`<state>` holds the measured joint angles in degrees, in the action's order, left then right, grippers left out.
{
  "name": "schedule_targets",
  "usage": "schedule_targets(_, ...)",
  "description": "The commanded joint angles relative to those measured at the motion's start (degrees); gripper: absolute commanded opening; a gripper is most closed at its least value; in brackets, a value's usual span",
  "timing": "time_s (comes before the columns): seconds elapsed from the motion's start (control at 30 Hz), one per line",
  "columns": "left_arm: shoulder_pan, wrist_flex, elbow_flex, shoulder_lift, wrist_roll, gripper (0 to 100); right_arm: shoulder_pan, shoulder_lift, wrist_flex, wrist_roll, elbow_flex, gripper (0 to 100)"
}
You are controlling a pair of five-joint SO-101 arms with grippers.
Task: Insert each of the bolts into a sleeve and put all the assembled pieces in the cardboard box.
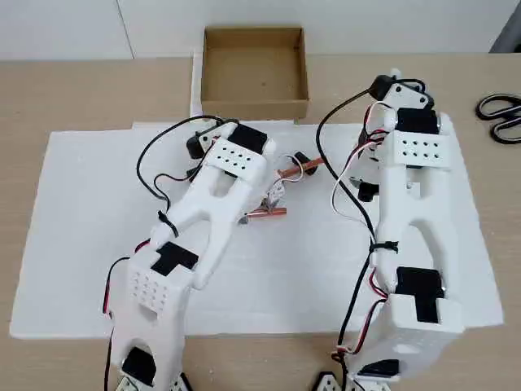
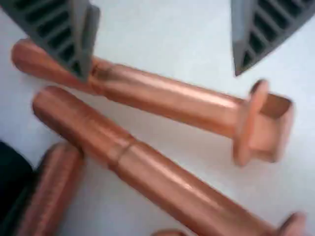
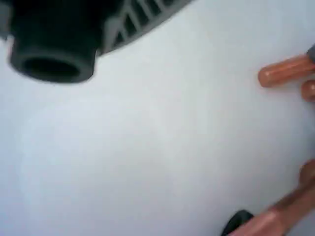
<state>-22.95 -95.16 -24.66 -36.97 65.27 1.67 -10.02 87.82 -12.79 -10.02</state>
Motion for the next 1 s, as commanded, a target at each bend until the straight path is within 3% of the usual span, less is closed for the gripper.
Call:
schedule_targets(0.0, 0.44, 1.23, -0.57, -0.09, 0.53, 18, -0.04, 3.03, -0.04, 0.44, -0.79, 0.4)
schedule_targets(0.47, 2.46, 3.16, -0.13, -2.20, 2.55, 18, -0.04, 3.03, -0.04, 0.44, -0.79, 0.4)
schedule_targets(0.97, 0.26, -2.55, -0.22, -4.57, 0.88, 18, 0.13, 2.86, -0.13, 0.44, -0.79, 0.4)
